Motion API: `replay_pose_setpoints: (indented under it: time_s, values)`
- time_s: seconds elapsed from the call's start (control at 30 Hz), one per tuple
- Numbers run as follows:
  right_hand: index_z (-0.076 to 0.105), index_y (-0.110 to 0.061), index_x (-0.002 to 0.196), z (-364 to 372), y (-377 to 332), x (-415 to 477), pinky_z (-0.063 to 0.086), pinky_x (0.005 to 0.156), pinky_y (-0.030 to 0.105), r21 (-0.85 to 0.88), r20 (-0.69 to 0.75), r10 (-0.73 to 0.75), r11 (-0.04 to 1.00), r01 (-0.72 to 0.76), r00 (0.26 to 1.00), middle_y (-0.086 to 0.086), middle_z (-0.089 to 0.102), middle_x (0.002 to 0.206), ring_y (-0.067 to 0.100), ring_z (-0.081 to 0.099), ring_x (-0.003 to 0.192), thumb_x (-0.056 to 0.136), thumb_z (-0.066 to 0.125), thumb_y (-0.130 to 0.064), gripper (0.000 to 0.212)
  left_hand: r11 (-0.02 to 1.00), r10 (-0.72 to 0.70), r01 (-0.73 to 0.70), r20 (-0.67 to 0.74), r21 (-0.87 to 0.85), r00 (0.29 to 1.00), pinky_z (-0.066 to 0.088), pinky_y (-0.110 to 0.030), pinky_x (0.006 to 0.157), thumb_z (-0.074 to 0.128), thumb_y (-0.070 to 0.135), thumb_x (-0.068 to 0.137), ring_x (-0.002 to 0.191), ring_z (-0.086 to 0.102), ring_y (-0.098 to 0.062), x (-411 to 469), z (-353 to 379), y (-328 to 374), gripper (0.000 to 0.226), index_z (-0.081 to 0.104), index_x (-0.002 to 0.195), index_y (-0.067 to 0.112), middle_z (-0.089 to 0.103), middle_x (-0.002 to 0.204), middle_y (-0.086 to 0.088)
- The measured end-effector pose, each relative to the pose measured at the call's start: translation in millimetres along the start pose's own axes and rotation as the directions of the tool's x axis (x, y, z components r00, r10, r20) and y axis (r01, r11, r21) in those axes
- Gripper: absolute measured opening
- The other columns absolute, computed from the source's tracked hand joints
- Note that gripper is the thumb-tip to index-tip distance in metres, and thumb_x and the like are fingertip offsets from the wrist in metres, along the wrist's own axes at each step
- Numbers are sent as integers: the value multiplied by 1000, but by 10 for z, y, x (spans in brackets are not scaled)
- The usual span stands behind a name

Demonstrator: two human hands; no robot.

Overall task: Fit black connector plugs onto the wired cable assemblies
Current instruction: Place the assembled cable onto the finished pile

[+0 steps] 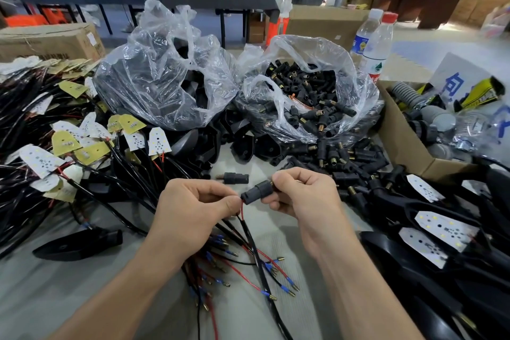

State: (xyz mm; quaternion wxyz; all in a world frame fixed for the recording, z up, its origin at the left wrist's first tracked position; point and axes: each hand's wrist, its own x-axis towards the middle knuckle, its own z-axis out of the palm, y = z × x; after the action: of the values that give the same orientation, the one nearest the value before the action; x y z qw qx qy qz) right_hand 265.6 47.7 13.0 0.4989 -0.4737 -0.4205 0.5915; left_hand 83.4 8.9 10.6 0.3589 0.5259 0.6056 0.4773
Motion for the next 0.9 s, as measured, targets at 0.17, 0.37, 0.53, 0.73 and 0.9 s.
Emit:
replay_pose_setpoints:
  time_s: [0.17, 0.37, 0.53, 0.73, 0.9]
  values:
    - [70, -6, 80, -31, -29, 5, 55, 56, 23, 0, -1, -4, 1000, 4, 1000, 17, 75, 74, 18, 68, 58, 95, 63, -3, 16, 999, 4, -3, 21, -37, 1000, 63, -34, 71, 86, 11, 77, 67, 75, -21, -20, 14, 23, 16, 82, 71, 25, 77, 69, -4]
    - [69, -6, 83, 23, 9, 8, 54, 55, 22, 53, 24, 1, 999, -2, 1000, 13, 75, 74, 18, 71, 60, 96, 62, -3, 15, 990, -17, 15, -14, -139, 1000, 60, -25, 67, 90, 23, 65, 63, 75, -22, -31, 36, 46, 29, 79, 87, 39, 77, 69, -5]
    - [69, -4, 85, 13, 16, 25, 54, 54, 23, 37, 20, -5, 999, 4, 1000, 17, 76, 76, 21, 71, 59, 95, 65, -4, 11, 989, 30, -24, 40, -148, 999, 56, -22, 65, 78, 48, 72, 65, 72, -16, -68, 70, 57, 21, 81, 85, 33, 77, 72, -4]
    - [72, -13, 65, -15, 12, 20, 47, 46, 24, -113, 38, -69, 991, 73, 997, 16, 73, 67, 22, 66, 51, 92, 72, -9, 27, 994, -57, 63, 61, -91, 996, 58, -24, 60, 81, 18, 85, 63, 72, -24, -64, 117, 30, 13, 82, 82, 31, 77, 70, -6]
    - [72, -13, 63, -86, -62, 51, 41, 43, 22, -131, -10, -105, 986, 103, 994, 15, 69, 61, 17, 50, 41, 91, 74, -16, 28, 970, -140, 173, 192, -171, 971, 54, -22, 62, 89, 31, 70, 60, 68, -17, -85, 84, 92, 36, 78, 103, 22, 76, 72, -12]
